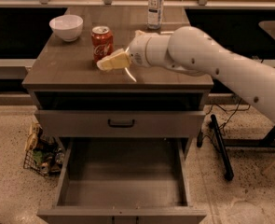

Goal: Pick coke can

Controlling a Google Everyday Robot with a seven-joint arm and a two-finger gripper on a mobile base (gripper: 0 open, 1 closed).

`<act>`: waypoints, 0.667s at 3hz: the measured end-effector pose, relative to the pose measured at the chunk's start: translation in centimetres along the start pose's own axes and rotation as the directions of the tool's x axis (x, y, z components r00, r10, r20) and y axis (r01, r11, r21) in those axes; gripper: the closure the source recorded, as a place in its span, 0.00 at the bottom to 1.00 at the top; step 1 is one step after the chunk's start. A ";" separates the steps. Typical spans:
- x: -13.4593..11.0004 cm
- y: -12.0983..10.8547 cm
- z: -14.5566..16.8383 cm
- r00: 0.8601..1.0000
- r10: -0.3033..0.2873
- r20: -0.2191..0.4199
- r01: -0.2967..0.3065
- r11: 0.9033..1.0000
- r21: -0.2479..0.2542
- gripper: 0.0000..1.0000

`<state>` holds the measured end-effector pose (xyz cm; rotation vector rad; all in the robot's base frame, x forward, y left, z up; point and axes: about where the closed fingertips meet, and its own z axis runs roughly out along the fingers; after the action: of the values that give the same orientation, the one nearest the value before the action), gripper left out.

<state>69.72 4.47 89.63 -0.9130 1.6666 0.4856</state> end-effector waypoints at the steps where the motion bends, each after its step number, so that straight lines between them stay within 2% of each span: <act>1: 0.0 -1.1 3.8 0.998 0.022 0.061 -0.022 1.000 -0.001 0.00; 2: -0.1 -2.0 6.6 0.995 0.034 0.093 -0.033 0.999 -0.016 0.17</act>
Offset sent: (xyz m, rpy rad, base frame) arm 0.0875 0.0489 -0.0214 0.1350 -0.0392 0.0310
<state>75.36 8.03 88.07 -0.8619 1.5974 0.5558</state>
